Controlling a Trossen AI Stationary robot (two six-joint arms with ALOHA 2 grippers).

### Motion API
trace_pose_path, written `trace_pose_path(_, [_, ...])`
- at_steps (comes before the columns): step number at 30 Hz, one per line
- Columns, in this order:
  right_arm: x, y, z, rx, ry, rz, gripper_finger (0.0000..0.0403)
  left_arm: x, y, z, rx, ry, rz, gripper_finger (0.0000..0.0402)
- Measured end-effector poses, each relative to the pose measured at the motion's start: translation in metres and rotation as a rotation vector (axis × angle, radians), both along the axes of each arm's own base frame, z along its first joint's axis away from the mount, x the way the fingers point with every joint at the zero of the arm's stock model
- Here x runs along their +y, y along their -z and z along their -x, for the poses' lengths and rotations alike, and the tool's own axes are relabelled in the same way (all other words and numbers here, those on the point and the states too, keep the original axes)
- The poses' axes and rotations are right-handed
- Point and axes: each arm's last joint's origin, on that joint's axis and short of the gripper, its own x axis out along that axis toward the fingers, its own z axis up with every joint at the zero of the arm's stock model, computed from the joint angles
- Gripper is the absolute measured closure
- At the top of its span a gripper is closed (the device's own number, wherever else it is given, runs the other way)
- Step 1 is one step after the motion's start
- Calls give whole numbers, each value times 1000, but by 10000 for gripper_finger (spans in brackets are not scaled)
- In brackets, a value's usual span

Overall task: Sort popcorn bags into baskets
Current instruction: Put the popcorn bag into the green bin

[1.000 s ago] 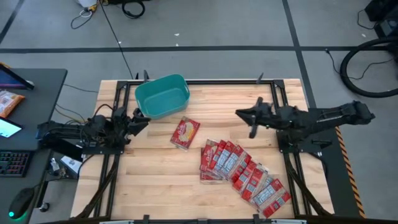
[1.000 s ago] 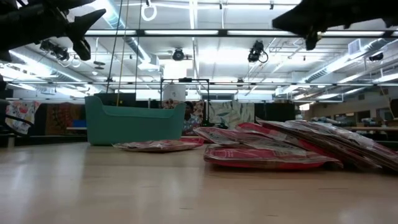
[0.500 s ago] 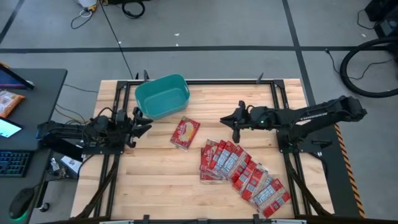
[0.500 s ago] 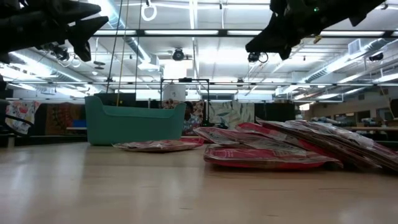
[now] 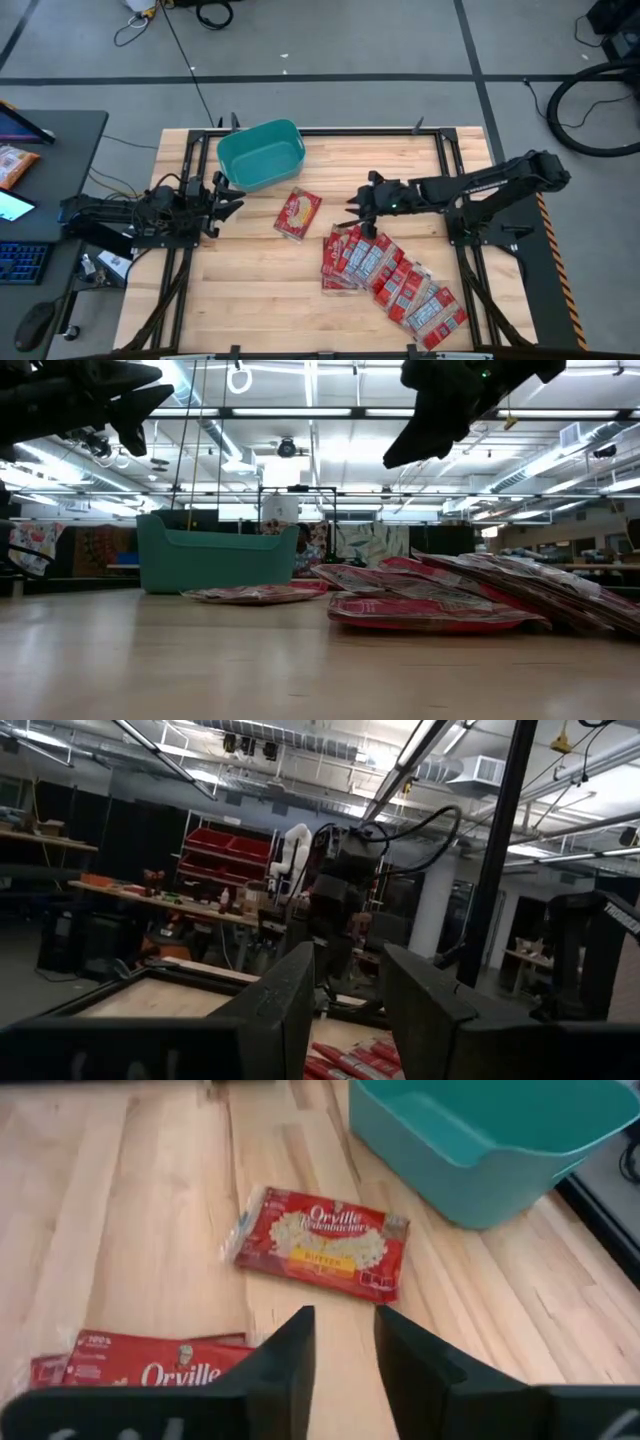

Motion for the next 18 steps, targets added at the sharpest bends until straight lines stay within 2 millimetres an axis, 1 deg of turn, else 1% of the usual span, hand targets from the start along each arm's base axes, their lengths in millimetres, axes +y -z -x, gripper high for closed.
trace_pose_path(6, [5, 16, -22, 119, -48, 50, 232, 0, 0, 0, -2, 0, -1, 280])
trace_pose_path(10, [12, 23, -35, 196, -122, 57, 207, 0, 0, 0, -2, 0, -1, 280])
trace_pose_path(13, [18, 26, -44, 289, -202, 16, 201, 0, 0, 0, -2, -1, -3, 280])
trace_pose_path(18, [30, 33, -58, 461, -352, -26, 205, 0, 0, 0, -1, -4, -10, 280])
